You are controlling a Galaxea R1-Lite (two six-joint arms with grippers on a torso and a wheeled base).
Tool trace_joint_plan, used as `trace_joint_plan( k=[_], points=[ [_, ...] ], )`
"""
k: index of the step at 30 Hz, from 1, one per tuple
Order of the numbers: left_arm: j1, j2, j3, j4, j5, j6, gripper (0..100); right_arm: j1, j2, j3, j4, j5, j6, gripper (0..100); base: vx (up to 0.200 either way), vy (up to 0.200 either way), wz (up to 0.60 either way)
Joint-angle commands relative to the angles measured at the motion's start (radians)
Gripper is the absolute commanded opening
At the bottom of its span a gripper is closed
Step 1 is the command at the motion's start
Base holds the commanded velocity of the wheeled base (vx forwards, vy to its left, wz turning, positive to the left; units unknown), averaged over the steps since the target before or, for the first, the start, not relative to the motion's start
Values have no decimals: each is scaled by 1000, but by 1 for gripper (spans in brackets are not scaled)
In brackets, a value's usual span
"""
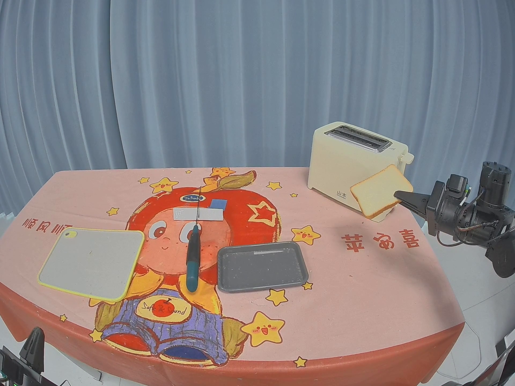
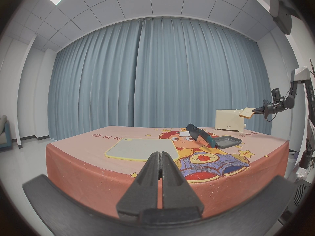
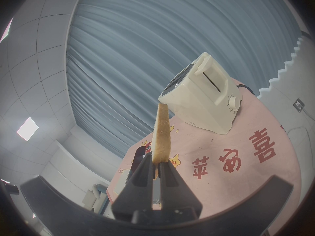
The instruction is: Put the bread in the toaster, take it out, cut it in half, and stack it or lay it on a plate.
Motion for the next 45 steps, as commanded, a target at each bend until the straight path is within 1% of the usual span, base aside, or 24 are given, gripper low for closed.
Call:
trace_joint_plan(
  k=[1,2,5,8,9,11,15,16,17,19,21,23,24,25,27,28,29,30,31,32,33,34,38,45],
  points=[
    [0,-1,18,0,0,0,0,1,-3,1,-1,1,-7,0,0,0,0],
    [0,-1,18,0,0,0,0,0,-4,1,-1,2,-10,0,0,0,0],
    [0,-1,18,0,0,0,0,-2,-9,9,-3,1,-59,0,0,0,0],
    [0,-1,18,0,0,0,0,-2,-10,24,-3,-1,-136,0,0,0,0],
    [0,-1,18,0,0,0,0,-3,-13,32,-3,-3,-168,0,0,0,0],
    [0,-1,18,0,0,0,0,-2,-15,46,-3,-15,-228,0,0,0,0],
    [0,-1,18,0,0,0,0,3,-15,66,-3,-72,-344,0,0,0,0],
    [0,-1,18,0,0,0,0,3,-15,67,-3,-79,-357,0,0,0,0],
    [0,-1,18,0,0,0,0,6,-15,75,-3,-99,-396,0,0,0,0],
    [0,-1,18,0,0,0,0,6,-15,89,-10,-111,-458,0,0,0,0],
    [0,-1,18,0,0,0,0,6,-7,115,-52,-111,-510,0,0,0,0],
    [0,-1,18,0,0,0,0,6,-1,141,-113,-111,-548,0,0,0,0],
    [0,-1,18,0,0,0,0,6,-1,141,-113,-111,-548,0,0,0,0],
    [0,-1,18,0,0,0,0,9,25,173,-204,-111,-591,0,0,0,0],
    [0,-1,18,0,0,0,0,14,59,207,-294,-111,-634,0,0,0,0],
    [0,-1,18,0,0,0,0,14,73,221,-333,-111,-653,0,0,0,0],
    [0,-1,18,0,0,0,0,14,73,221,-333,-111,-653,0,0,0,0],
    [0,-1,18,0,0,0,0,14,120,251,-448,-111,-706,0,0,0,0],
    [0,-1,18,0,0,0,0,14,139,260,-481,-111,-720,0,0,0,0],
    [0,-1,18,0,0,0,0,14,185,277,-570,-113,-749,0,0,0,0],
    [0,-1,18,0,0,0,0,14,189,277,-580,-113,-751,0,0,0,0],
    [0,-1,18,0,0,0,0,14,244,293,-684,-113,-772,0,0,0,0],
    [0,-1,18,0,0,0,0,14,266,288,-679,-115,-806,0,0,0,0],
    [0,-1,18,0,0,0,0,14,261,283,-679,-115,-807,0,0,0,0]
  ],
)
